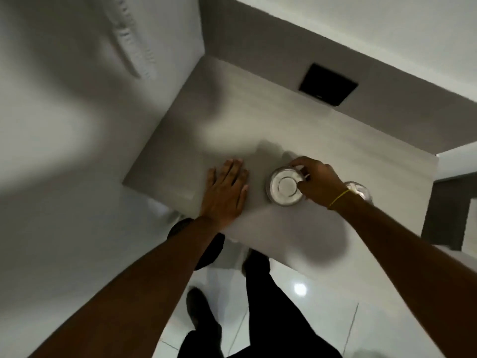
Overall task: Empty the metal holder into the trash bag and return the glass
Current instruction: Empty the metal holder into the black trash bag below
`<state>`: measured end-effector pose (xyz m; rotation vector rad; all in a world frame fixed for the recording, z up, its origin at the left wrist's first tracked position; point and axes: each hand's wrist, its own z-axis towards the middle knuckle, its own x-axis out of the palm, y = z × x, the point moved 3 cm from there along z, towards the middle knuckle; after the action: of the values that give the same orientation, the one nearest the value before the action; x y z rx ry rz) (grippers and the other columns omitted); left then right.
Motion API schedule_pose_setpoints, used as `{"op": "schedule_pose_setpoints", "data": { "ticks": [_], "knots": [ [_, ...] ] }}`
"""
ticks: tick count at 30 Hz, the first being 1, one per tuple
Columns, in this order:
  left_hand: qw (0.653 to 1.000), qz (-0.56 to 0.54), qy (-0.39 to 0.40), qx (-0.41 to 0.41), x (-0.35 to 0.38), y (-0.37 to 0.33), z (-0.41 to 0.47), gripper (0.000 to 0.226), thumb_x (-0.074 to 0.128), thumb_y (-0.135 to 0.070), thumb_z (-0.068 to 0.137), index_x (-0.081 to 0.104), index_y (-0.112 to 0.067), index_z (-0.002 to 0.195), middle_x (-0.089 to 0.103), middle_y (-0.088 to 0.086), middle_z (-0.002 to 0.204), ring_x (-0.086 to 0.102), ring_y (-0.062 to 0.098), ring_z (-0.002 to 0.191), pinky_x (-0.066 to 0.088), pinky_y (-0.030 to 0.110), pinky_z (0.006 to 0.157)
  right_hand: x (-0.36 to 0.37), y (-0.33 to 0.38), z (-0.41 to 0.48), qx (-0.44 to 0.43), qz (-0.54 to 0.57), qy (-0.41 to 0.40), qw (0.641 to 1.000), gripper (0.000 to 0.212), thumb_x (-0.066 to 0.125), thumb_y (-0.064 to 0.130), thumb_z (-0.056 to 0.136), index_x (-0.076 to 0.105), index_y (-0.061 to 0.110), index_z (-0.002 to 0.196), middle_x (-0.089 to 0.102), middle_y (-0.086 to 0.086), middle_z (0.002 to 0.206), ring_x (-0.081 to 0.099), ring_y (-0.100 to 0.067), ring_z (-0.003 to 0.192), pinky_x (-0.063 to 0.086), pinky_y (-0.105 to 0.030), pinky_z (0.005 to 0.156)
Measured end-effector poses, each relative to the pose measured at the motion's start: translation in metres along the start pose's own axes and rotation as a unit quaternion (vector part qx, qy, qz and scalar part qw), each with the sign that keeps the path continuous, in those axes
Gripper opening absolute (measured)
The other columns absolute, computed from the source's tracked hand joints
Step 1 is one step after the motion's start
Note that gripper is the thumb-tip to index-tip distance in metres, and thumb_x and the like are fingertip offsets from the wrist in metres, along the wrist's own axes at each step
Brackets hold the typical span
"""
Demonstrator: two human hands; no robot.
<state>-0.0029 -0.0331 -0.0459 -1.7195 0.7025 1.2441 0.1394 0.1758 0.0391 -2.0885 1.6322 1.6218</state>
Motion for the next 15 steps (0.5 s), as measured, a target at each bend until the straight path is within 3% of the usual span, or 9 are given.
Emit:
{"op": "schedule_pose_setpoints", "data": {
  "ticks": [2, 4, 7, 11, 13, 15],
  "knots": [
    [1.000, 0.005, -0.021, -0.017, -0.002, 0.020, -0.036, 0.052, 0.034, -0.034, 0.112, 0.050, -0.011, 0.157, 0.028, 0.013, 0.176, 0.022, 0.034, 0.164, 0.018, 0.067, 0.127, 0.015, 0.025, -0.023, -0.013, 0.031, -0.003, 0.999, 0.058, 0.059, -0.007, 0.079, 0.068, 0.025, 0.127, 0.072, -0.014, 0.103, 0.073, -0.029, 0.068, 0.063, -0.030, 0.055],
    [0.999, 0.019, -0.032, -0.038, -0.004, 0.046, -0.084, 0.053, 0.035, -0.034, 0.113, 0.047, -0.012, 0.159, 0.027, 0.013, 0.177, 0.021, 0.034, 0.164, 0.019, 0.068, 0.127, 0.039, 0.054, -0.048, -0.037, 0.061, 0.003, 0.997, 0.061, 0.057, -0.013, 0.079, 0.068, 0.029, 0.123, 0.071, -0.014, 0.100, 0.070, -0.020, 0.059, 0.060, -0.027, 0.046],
    [0.997, 0.029, -0.029, -0.066, -0.001, 0.090, -0.161, 0.057, 0.040, -0.034, 0.112, 0.038, -0.016, 0.165, 0.022, 0.011, 0.178, 0.018, 0.032, 0.165, 0.017, 0.067, 0.128, 0.095, 0.089, -0.081, -0.068, 0.082, 0.022, 0.994, 0.062, 0.058, -0.014, 0.079, 0.068, 0.032, 0.119, 0.074, -0.008, 0.099, 0.071, -0.015, 0.058, 0.062, -0.030, 0.050],
    [0.992, 0.030, 0.019, -0.119, 0.028, 0.142, -0.247, 0.071, 0.056, -0.027, 0.103, 0.029, -0.015, 0.168, 0.015, 0.010, 0.180, 0.008, 0.031, 0.167, 0.016, 0.066, 0.129, 0.193, 0.121, -0.108, -0.091, 0.088, 0.040, 0.991, 0.055, 0.063, -0.011, 0.080, 0.070, 0.023, 0.123, 0.077, -0.004, 0.097, 0.074, -0.011, 0.062, 0.060, -0.023, 0.050],
    [0.989, 0.019, 0.024, -0.148, 0.048, 0.158, -0.276, 0.077, 0.066, -0.024, 0.098, 0.033, -0.014, 0.166, 0.016, 0.011, 0.180, 0.010, 0.032, 0.166, 0.019, 0.067, 0.128, 0.237, 0.129, -0.114, -0.100, 0.077, 0.040, 0.991, 0.051, 0.067, -0.008, 0.079, 0.070, 0.024, 0.119, 0.074, 0.004, 0.090, 0.073, -0.006, 0.065, 0.061, -0.019, 0.058],
    [0.984, -0.002, 0.028, -0.177, 0.080, 0.173, -0.305, 0.082, 0.074, -0.022, 0.092, 0.036, -0.014, 0.165, 0.020, 0.013, 0.178, 0.015, 0.034, 0.165, 0.023, 0.070, 0.126, 0.291, 0.132, -0.111, -0.119, 0.048, 0.064, 0.990, 0.049, 0.068, -0.004, 0.081, 0.066, 0.025, 0.120, 0.069, 0.009, 0.087, 0.073, -0.009, 0.072, 0.062, -0.027, 0.068]
  ]
}}
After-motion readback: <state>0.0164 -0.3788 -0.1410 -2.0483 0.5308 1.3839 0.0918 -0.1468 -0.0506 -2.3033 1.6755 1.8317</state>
